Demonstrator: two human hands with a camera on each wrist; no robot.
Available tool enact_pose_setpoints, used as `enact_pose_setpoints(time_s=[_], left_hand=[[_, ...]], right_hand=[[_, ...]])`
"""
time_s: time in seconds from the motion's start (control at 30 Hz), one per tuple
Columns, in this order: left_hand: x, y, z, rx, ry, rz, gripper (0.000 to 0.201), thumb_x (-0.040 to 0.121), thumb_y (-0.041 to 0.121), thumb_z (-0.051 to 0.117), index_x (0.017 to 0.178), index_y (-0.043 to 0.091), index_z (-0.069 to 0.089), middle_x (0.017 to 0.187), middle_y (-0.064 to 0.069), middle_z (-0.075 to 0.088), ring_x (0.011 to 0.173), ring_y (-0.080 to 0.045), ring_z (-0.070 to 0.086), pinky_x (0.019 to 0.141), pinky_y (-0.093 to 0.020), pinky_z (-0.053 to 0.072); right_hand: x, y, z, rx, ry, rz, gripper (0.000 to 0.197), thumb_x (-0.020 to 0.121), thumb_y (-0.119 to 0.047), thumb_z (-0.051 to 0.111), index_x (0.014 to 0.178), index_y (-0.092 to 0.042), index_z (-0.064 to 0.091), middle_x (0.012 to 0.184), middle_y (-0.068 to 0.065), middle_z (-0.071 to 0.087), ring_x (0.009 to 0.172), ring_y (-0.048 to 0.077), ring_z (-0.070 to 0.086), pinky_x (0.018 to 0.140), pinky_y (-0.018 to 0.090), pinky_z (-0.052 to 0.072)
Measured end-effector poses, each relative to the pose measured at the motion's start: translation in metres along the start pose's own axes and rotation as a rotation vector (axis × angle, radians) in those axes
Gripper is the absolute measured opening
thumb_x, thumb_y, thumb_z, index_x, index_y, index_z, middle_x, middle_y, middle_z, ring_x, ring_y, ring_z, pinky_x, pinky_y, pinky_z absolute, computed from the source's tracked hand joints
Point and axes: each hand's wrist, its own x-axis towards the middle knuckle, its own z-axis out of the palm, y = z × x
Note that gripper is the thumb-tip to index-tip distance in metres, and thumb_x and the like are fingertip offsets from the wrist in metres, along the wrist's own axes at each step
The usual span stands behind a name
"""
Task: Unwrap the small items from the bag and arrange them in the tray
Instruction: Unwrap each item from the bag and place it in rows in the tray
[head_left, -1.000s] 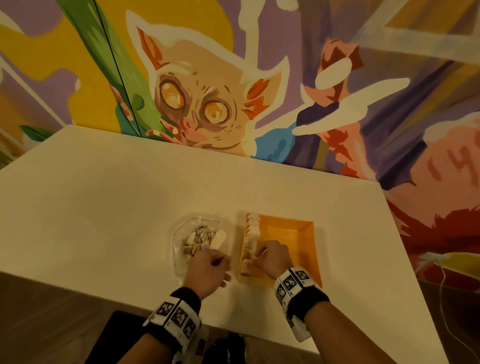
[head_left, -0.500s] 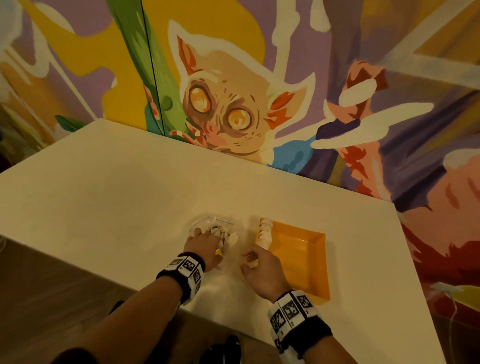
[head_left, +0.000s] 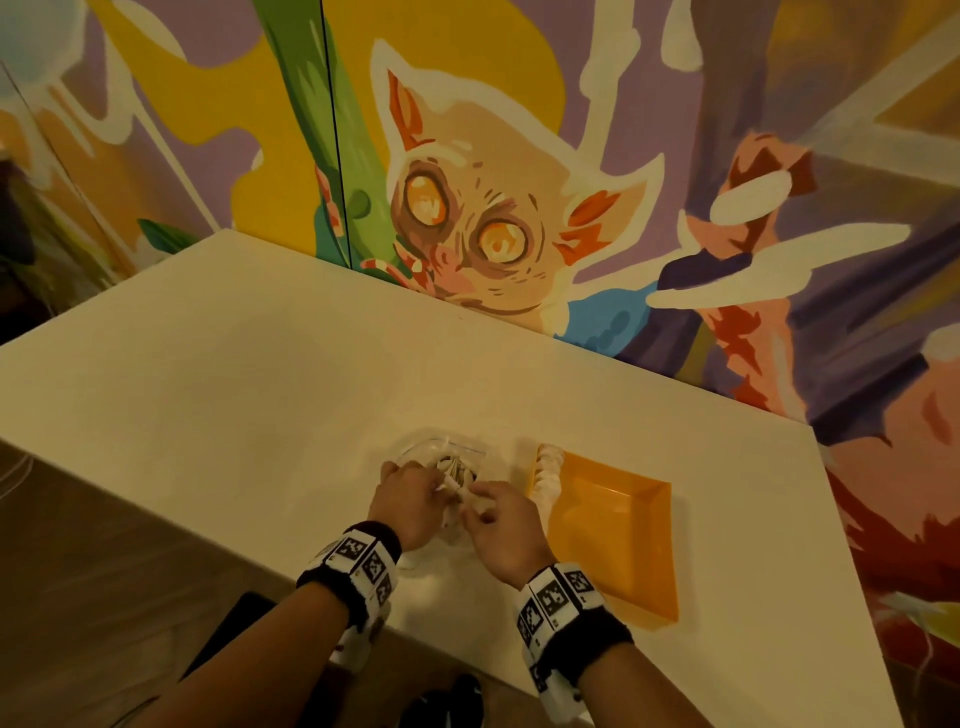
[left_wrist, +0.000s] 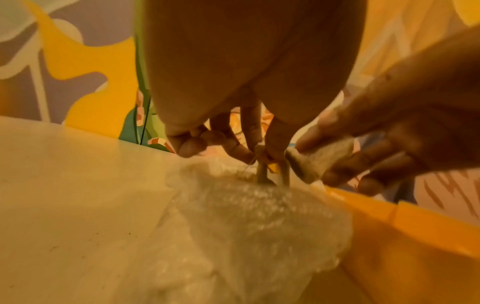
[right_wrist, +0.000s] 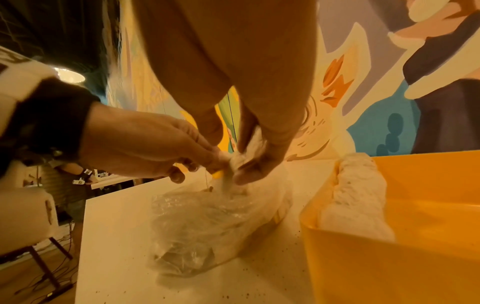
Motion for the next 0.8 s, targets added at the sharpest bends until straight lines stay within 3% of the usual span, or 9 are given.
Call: enact_pose_setpoints(time_s=[0.07,0.17,0.23,0.37,0.43,0.5,0.6,0.67,0.8], left_hand=[[-0.004,0.007,-0.009,-0.122,0.077,-0.005,0.031,0.096,0.027,0.049,0.066,0.026,0.043,0.070,0.008,0.046,0.083,-0.019,0.043,0.083,-0.030,0.023],[-0.005,0.009,-0.022,-0.491,0.110,-0.091,0.022,0.097,0.025,0.054,0.080,0.013,0.062,0.077,0.006,0.055,0.078,-0.017,0.053,0.074,-0.026,0.040],[-0.006,0.009,-0.030,-0.715,0.136,-0.166,0.026,0.095,0.022,0.059,0.076,0.006,0.063,0.070,0.000,0.056,0.068,-0.018,0.053,0.066,-0.028,0.042],[-0.005,0.008,-0.042,-1.250,0.130,-0.321,0.019,0.095,0.010,0.057,0.079,0.000,0.062,0.078,-0.007,0.061,0.068,-0.022,0.060,0.080,-0.040,0.053],[-0.005,0.008,-0.046,-1.464,0.104,-0.365,0.017,0.095,0.007,0.053,0.079,0.002,0.058,0.079,-0.010,0.059,0.064,-0.024,0.061,0.073,-0.038,0.056],[-0.007,0.007,-0.047,-1.608,0.101,-0.423,0.017,0.092,0.007,0.052,0.075,0.005,0.053,0.073,-0.009,0.057,0.061,-0.025,0.061,0.061,-0.035,0.056],[-0.005,0.006,-0.043,-1.815,0.037,-0.498,0.015,0.085,0.008,0.048,0.070,0.011,0.046,0.073,-0.009,0.055,0.067,-0.026,0.056,0.066,-0.037,0.047],[-0.004,0.006,-0.038,-1.923,-0.056,-0.515,0.011,0.080,0.010,0.045,0.069,0.011,0.043,0.069,-0.007,0.052,0.062,-0.022,0.053,0.064,-0.033,0.048],[-0.003,0.012,-0.032,-1.881,-0.208,-0.571,0.004,0.078,0.015,0.046,0.077,0.013,0.050,0.067,-0.003,0.052,0.055,-0.016,0.049,0.048,-0.022,0.045]], right_hand=[[0.003,0.000,0.002,0.032,0.060,-0.020,0.029,0.093,-0.022,0.063,0.120,-0.012,0.063,0.120,0.002,0.063,0.095,0.011,0.064,0.067,0.002,0.043],[0.005,-0.001,0.001,0.088,0.118,-0.043,0.023,0.091,-0.012,0.064,0.113,-0.012,0.068,0.114,-0.001,0.067,0.093,0.005,0.061,0.070,0.000,0.044],[0.005,0.000,-0.001,0.131,0.147,-0.039,0.021,0.089,-0.008,0.065,0.109,-0.015,0.069,0.110,-0.004,0.068,0.092,0.004,0.061,0.071,0.001,0.045],[0.004,-0.001,-0.005,0.235,0.168,-0.027,0.022,0.087,-0.007,0.069,0.100,-0.024,0.064,0.098,-0.009,0.067,0.085,0.003,0.062,0.068,0.004,0.046],[0.002,-0.003,-0.007,0.303,0.144,-0.012,0.026,0.086,-0.010,0.070,0.105,-0.025,0.061,0.092,-0.008,0.067,0.079,0.003,0.064,0.065,0.007,0.048],[0.001,-0.005,-0.008,0.339,0.130,-0.015,0.029,0.085,-0.012,0.072,0.108,-0.026,0.061,0.089,-0.011,0.068,0.078,0.000,0.064,0.066,0.010,0.049],[0.003,-0.007,-0.009,0.309,0.118,-0.064,0.018,0.086,-0.015,0.071,0.103,-0.022,0.069,0.091,-0.011,0.070,0.083,0.000,0.064,0.072,0.017,0.051],[0.004,-0.009,-0.009,0.329,0.092,-0.093,0.011,0.087,-0.014,0.069,0.093,-0.023,0.072,0.089,-0.010,0.071,0.082,0.007,0.067,0.076,0.031,0.057],[0.002,-0.009,-0.011,0.344,0.048,-0.089,0.026,0.090,-0.009,0.065,0.083,-0.033,0.072,0.093,-0.007,0.072,0.082,0.016,0.069,0.074,0.045,0.059]])
